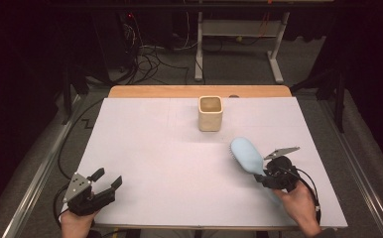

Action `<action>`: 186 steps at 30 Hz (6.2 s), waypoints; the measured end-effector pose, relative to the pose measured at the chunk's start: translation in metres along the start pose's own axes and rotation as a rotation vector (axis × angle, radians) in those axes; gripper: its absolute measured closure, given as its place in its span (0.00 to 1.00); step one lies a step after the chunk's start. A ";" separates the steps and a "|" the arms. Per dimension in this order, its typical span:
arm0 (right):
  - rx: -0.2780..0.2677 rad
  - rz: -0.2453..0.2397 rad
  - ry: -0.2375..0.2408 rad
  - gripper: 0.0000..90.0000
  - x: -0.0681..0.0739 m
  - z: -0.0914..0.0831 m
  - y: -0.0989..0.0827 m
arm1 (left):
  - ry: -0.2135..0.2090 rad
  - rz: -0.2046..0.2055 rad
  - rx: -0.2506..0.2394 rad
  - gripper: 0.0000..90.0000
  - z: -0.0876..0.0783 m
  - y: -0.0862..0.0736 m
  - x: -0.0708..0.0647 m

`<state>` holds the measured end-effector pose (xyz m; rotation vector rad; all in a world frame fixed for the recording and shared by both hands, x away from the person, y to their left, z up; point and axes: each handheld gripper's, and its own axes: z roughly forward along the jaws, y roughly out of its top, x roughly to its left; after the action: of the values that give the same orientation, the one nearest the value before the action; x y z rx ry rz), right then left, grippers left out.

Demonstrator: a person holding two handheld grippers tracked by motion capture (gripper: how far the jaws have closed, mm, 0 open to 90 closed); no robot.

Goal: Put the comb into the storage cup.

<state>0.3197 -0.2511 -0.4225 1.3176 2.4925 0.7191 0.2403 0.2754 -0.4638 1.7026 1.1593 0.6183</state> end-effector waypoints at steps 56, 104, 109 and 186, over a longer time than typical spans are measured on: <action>-0.145 -0.084 0.166 0.78 0.047 -0.004 0.001 | -0.217 0.119 0.022 0.32 0.037 0.020 -0.057; -0.177 -0.153 0.195 0.78 0.066 -0.001 0.013 | -0.383 0.176 0.094 0.31 0.084 0.040 -0.118; -0.178 -0.154 0.197 0.78 0.067 0.000 0.012 | -0.411 0.180 0.095 0.31 0.091 0.043 -0.128; -0.240 -0.203 0.197 0.78 0.078 -0.002 0.013 | -0.552 0.120 0.140 0.19 0.130 0.080 -0.186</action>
<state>0.2838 -0.1813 -0.4118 0.9358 2.5400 1.1027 0.2996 0.0448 -0.4282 1.9092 0.7214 0.1157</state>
